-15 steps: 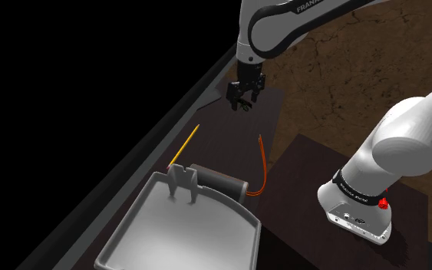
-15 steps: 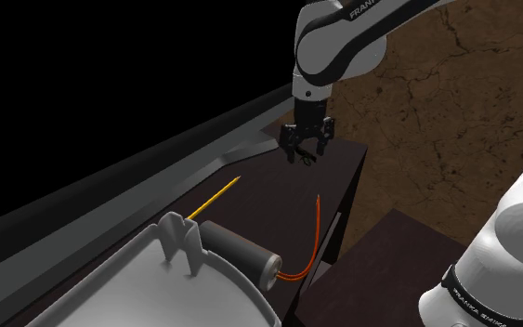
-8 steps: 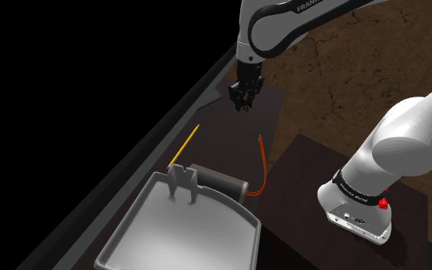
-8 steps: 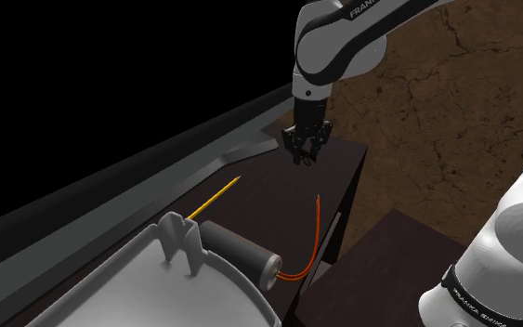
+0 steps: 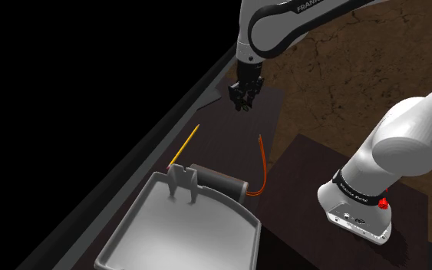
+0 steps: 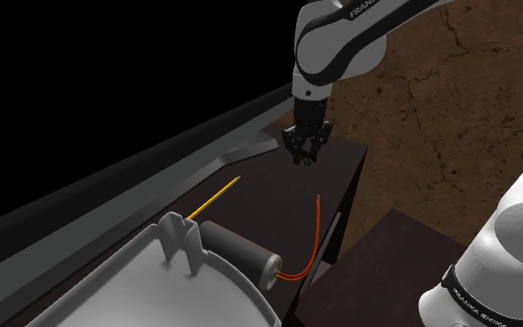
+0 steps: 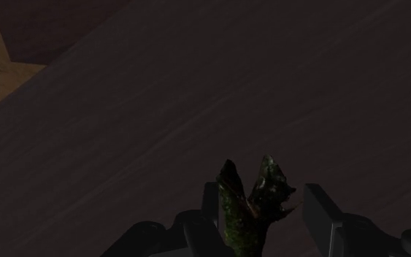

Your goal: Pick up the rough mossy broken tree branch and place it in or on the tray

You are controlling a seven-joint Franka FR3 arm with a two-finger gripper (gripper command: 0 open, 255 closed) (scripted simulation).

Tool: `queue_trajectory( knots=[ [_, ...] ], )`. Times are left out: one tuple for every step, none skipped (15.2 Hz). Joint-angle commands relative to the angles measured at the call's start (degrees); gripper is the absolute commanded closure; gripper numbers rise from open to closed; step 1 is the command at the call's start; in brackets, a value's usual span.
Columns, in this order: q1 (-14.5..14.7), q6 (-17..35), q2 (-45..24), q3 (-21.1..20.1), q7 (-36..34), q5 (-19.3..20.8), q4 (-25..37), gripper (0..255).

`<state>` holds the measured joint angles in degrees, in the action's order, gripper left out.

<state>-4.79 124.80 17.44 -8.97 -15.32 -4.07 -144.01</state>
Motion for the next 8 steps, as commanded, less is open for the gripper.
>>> queue_trajectory(
  knots=[
    [0.01,-0.87,0.34,0.05,0.05,-0.03,0.33,255],
    [0.02,-1.74,0.77,0.1,0.07,-0.04,0.77,255],
    [0.02,-2.6,1.16,0.14,0.09,-0.05,1.24,255],
    [0.02,-3.45,1.54,0.19,0.1,-0.05,1.71,255],
    [0.02,-4.3,1.91,0.24,0.11,-0.06,2.19,255],
    [0.02,-5.15,2.27,0.28,0.13,-0.06,2.69,255],
    [0.02,-6.0,2.61,0.33,0.14,-0.06,3.19,255],
    [0.02,-6.84,2.93,0.38,0.14,-0.06,3.71,255]
  ],
)
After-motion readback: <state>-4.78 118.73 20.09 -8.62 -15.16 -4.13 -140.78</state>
